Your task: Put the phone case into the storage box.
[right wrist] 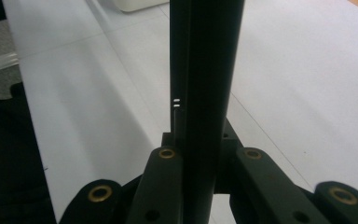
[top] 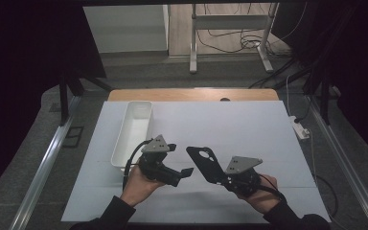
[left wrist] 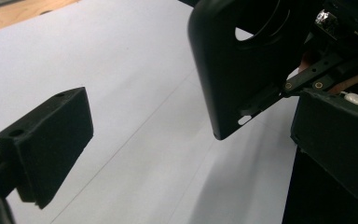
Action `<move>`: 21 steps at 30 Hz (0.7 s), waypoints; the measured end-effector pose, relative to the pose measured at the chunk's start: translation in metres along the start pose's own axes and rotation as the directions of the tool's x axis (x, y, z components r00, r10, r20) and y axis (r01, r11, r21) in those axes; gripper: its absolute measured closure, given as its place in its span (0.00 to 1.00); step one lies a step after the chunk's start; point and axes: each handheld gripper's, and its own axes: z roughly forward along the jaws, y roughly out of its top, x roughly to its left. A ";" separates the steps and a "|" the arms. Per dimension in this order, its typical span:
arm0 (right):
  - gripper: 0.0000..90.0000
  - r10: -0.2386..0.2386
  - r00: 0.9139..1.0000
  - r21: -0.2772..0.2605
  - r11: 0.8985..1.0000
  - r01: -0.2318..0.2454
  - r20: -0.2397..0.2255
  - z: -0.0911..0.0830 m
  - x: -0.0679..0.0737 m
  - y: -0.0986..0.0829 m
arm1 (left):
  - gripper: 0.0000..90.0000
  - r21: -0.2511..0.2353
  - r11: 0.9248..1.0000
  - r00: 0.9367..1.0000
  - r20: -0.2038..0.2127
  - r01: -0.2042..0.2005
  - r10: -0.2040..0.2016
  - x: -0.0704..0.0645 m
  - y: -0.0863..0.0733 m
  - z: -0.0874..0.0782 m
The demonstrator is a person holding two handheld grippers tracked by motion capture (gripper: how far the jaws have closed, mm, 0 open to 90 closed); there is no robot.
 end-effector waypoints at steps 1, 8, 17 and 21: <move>0.94 0.006 1.000 -0.004 1.000 -0.006 -0.009 0.000 0.000 0.000 | 0.00 -0.002 1.000 1.000 0.000 0.003 -0.003 0.001 -0.001 -0.001; 0.94 -0.013 0.999 -0.011 1.000 0.012 -0.051 0.000 0.002 0.000 | 0.00 -0.009 1.000 1.000 0.008 0.003 -0.003 0.004 -0.002 -0.005; 0.94 -0.023 0.997 -0.010 1.000 0.022 -0.076 0.001 0.007 0.001 | 0.33 -0.068 0.998 0.999 0.044 0.017 -0.014 0.005 -0.001 -0.016; 0.94 -0.013 0.997 -0.012 1.000 0.012 -0.083 0.000 0.007 0.001 | 0.49 -0.091 0.996 0.997 0.074 0.020 -0.013 0.005 -0.001 -0.019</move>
